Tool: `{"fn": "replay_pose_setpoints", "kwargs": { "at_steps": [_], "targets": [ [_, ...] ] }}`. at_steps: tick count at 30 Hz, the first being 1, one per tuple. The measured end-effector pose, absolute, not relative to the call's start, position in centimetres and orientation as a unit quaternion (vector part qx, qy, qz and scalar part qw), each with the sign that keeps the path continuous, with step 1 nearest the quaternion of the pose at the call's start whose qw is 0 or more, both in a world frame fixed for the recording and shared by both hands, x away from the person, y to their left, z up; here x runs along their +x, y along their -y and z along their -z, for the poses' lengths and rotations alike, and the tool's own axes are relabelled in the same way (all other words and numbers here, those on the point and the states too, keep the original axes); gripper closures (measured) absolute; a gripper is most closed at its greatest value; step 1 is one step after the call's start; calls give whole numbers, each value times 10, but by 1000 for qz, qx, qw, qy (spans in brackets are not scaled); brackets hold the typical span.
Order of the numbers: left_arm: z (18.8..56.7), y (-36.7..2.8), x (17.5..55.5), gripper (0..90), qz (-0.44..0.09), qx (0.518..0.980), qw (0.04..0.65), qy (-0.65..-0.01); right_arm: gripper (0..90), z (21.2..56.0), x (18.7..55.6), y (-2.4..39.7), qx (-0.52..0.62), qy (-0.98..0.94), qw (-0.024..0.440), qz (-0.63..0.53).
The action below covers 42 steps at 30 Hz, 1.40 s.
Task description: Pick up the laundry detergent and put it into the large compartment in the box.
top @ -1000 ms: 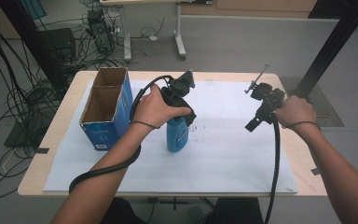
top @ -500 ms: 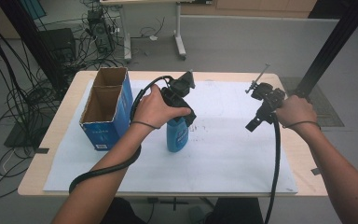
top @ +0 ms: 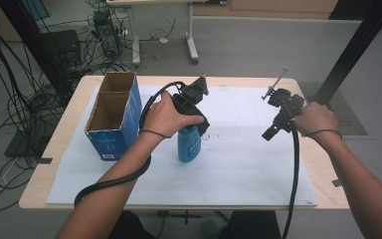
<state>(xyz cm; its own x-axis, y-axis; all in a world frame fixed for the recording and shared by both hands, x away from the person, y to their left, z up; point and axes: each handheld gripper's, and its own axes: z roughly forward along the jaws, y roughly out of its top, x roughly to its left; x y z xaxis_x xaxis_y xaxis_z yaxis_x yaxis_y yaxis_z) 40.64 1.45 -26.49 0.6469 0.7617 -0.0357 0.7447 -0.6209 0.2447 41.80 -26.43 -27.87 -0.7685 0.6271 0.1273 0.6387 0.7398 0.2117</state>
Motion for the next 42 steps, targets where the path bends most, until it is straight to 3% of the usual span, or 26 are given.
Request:
{"fn": "replay_pose_setpoints", "kwargs": {
  "at_steps": [18, 42],
  "targets": [
    [276, -14, 410, 93, -30, 899, 112, -423, 36, 280, 418, 264, -336, 933, 29, 122],
    [276, -15, 409, 225, -33, 899, 108, -422, 36, 280, 417, 264, -340, 932, 27, 121]
  ]
}}
